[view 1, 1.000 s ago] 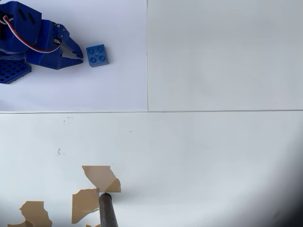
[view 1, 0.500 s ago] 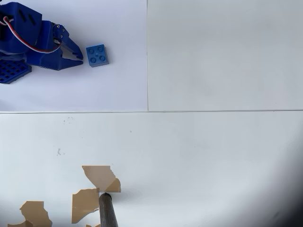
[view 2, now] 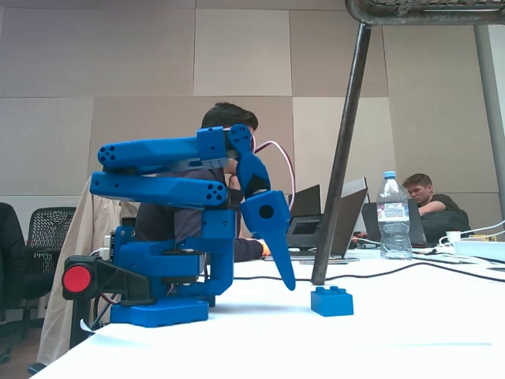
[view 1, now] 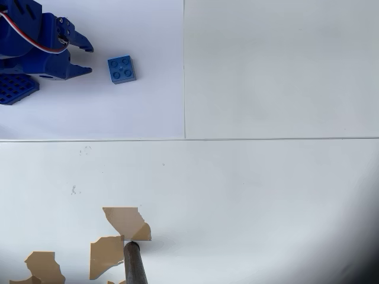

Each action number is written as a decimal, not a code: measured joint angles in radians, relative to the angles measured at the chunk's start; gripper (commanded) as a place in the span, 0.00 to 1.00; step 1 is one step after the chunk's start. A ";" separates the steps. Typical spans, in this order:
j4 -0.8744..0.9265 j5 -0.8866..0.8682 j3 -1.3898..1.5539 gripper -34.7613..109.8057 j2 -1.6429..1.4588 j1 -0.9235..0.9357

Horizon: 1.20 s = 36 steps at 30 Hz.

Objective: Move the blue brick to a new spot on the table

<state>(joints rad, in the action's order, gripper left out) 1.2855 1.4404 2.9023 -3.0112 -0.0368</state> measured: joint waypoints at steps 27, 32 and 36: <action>-0.624 0.193 -0.115 0.31 0.772 0.086; -0.652 0.144 -0.163 0.27 0.831 0.110; -0.538 0.044 -0.224 0.27 0.831 0.184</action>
<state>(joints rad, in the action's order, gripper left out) 0.7470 1.4849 2.6783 -2.1798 0.1473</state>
